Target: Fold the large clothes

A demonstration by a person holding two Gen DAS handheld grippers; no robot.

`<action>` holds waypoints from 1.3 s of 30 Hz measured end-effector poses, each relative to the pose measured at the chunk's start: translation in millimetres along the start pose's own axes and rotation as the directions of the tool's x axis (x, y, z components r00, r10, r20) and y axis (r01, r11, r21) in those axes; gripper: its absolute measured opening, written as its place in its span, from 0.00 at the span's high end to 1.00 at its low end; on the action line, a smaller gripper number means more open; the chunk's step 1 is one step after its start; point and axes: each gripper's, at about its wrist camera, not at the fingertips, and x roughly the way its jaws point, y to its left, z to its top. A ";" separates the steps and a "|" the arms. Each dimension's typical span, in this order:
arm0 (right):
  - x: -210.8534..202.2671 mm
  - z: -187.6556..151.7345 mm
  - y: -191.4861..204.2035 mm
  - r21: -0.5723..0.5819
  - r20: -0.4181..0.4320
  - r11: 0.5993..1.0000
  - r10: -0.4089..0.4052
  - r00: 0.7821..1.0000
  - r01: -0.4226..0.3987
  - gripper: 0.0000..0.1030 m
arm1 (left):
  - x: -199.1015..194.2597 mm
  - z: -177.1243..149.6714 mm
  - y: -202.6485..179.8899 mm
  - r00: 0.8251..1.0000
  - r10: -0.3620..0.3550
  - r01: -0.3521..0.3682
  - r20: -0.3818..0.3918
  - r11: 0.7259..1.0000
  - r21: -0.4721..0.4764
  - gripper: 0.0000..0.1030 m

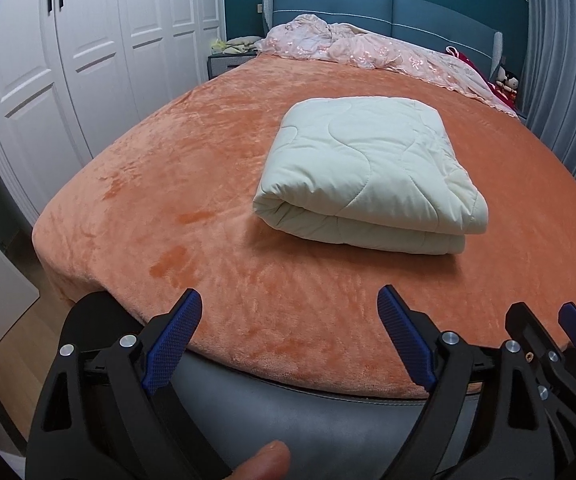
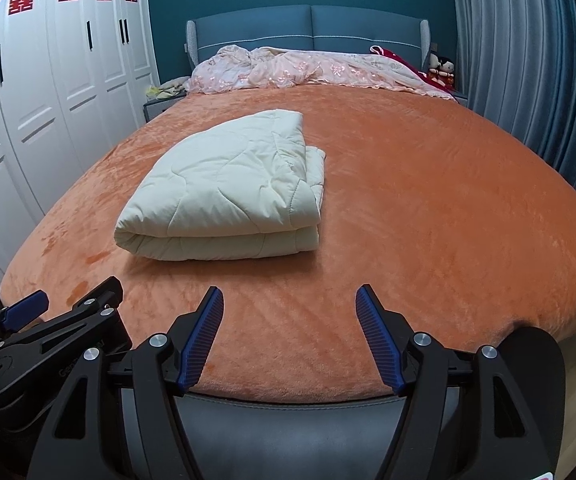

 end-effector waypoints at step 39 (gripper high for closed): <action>-1.9 -2.0 -4.5 -0.003 0.005 1.000 -0.013 1.000 0.013 0.34 | -3.2 -5.7 -4.4 0.999 0.018 -0.018 0.040 1.000 0.022 0.16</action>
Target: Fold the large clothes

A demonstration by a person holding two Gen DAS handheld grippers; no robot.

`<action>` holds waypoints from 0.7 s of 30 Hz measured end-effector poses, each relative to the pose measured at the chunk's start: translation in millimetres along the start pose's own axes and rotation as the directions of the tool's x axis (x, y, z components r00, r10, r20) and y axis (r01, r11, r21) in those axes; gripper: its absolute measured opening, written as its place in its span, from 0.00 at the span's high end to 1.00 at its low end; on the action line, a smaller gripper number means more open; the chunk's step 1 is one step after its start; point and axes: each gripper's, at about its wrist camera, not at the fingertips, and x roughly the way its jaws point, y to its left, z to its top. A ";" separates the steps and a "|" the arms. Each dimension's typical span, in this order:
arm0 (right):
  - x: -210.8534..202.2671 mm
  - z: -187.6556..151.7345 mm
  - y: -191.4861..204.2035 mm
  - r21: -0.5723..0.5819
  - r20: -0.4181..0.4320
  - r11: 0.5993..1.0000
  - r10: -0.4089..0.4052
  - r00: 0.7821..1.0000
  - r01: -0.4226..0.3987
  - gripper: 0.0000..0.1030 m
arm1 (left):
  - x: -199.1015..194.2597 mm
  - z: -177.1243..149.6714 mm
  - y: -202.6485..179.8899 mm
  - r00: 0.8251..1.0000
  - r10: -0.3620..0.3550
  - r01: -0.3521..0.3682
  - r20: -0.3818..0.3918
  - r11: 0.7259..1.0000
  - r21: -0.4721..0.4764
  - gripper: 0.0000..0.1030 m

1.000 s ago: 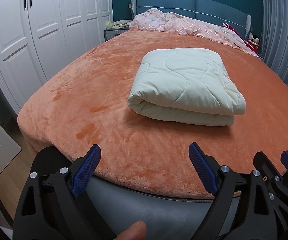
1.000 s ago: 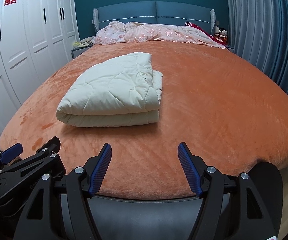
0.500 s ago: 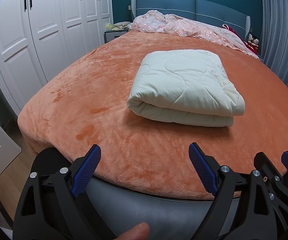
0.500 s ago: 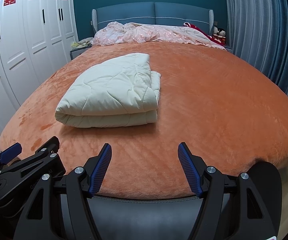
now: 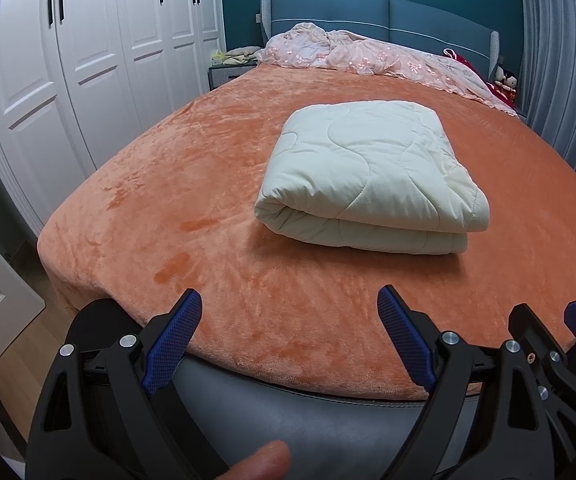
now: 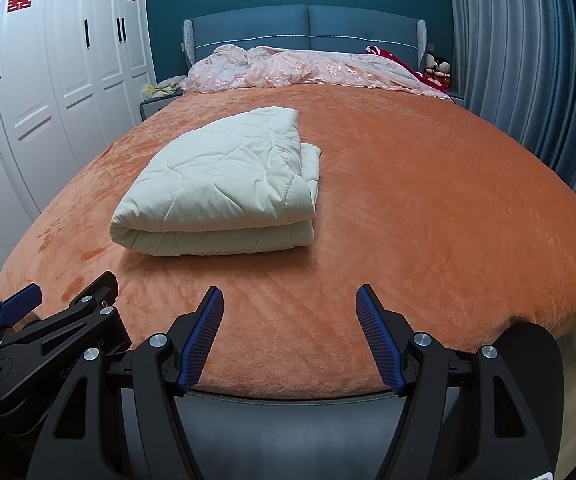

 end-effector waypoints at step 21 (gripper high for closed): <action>-0.2 -0.6 1.8 -0.002 0.002 1.000 -0.002 1.000 0.002 0.34 | -0.4 1.9 4.3 1.000 0.000 0.000 0.021 1.000 0.017 0.16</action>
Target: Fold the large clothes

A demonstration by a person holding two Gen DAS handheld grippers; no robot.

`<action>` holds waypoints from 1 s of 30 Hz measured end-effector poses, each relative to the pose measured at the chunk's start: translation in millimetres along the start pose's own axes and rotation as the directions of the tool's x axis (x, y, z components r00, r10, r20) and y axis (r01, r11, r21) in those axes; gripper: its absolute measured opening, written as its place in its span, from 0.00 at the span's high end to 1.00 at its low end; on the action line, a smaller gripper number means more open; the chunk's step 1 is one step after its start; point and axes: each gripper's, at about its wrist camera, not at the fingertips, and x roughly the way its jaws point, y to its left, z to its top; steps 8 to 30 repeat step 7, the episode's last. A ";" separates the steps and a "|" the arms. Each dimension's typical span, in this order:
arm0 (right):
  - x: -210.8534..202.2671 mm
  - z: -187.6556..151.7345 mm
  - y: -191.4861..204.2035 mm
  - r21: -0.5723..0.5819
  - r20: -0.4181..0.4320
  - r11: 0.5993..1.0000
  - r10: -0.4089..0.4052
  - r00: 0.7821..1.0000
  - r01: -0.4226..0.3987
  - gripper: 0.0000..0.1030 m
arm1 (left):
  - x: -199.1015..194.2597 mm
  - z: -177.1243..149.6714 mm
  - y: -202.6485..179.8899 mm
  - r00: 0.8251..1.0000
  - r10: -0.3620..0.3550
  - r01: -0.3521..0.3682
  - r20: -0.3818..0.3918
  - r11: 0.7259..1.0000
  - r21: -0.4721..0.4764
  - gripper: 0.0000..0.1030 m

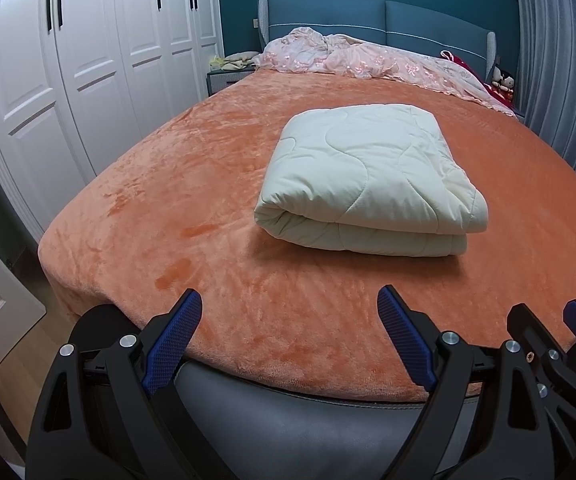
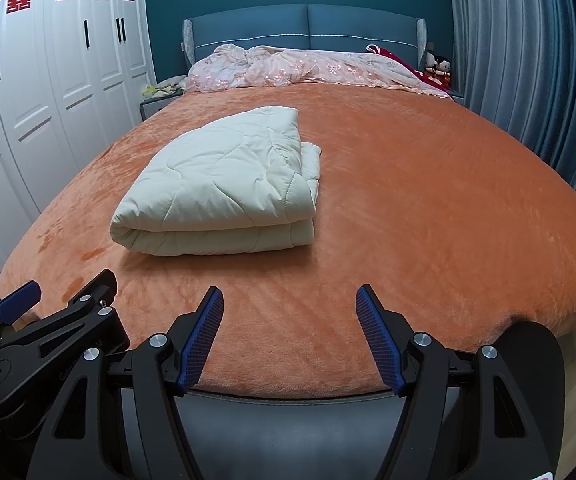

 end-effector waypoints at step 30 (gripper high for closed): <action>-0.2 0.1 -0.5 0.001 0.000 1.000 -0.001 1.000 0.001 0.34 | 1.0 0.7 2.0 1.000 -0.002 0.002 -0.006 1.000 0.007 0.16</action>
